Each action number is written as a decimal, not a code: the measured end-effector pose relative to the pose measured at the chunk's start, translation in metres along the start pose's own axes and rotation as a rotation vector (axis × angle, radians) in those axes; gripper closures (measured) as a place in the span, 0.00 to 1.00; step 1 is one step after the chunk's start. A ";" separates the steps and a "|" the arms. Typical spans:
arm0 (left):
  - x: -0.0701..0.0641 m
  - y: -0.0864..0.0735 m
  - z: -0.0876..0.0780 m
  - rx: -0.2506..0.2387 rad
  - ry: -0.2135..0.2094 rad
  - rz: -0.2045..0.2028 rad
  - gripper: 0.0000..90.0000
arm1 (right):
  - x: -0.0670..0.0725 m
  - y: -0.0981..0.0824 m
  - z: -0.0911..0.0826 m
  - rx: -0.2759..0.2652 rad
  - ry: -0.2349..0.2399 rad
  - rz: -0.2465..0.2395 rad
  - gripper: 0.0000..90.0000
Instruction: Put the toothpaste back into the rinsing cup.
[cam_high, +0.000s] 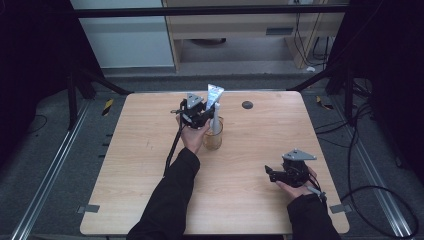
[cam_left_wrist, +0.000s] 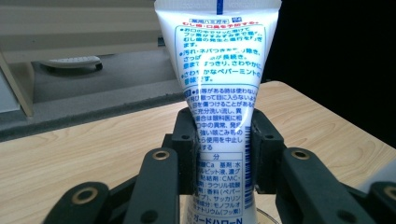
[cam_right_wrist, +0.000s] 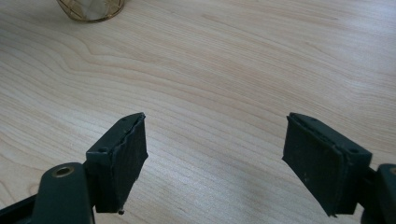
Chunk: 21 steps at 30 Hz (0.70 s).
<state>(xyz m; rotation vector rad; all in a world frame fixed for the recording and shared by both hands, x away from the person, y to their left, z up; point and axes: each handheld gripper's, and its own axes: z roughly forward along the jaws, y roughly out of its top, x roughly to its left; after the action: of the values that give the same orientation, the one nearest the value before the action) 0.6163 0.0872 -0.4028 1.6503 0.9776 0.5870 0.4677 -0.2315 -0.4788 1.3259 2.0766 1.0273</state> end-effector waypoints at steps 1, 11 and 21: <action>0.000 0.000 0.000 0.003 -0.002 0.001 0.75 | 0.000 0.000 0.000 0.000 -0.001 -0.001 0.24; -0.001 -0.004 0.002 0.041 -0.011 0.014 0.74 | 0.000 0.000 0.000 0.002 0.001 -0.003 0.24; -0.001 -0.009 0.001 0.084 -0.018 0.032 0.73 | 0.001 0.000 0.000 0.007 -0.001 -0.005 0.24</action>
<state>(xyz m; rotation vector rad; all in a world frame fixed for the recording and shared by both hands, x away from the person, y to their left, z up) 0.6137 0.0863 -0.4119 1.7453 0.9752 0.5583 0.4675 -0.2307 -0.4794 1.3240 2.0835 1.0185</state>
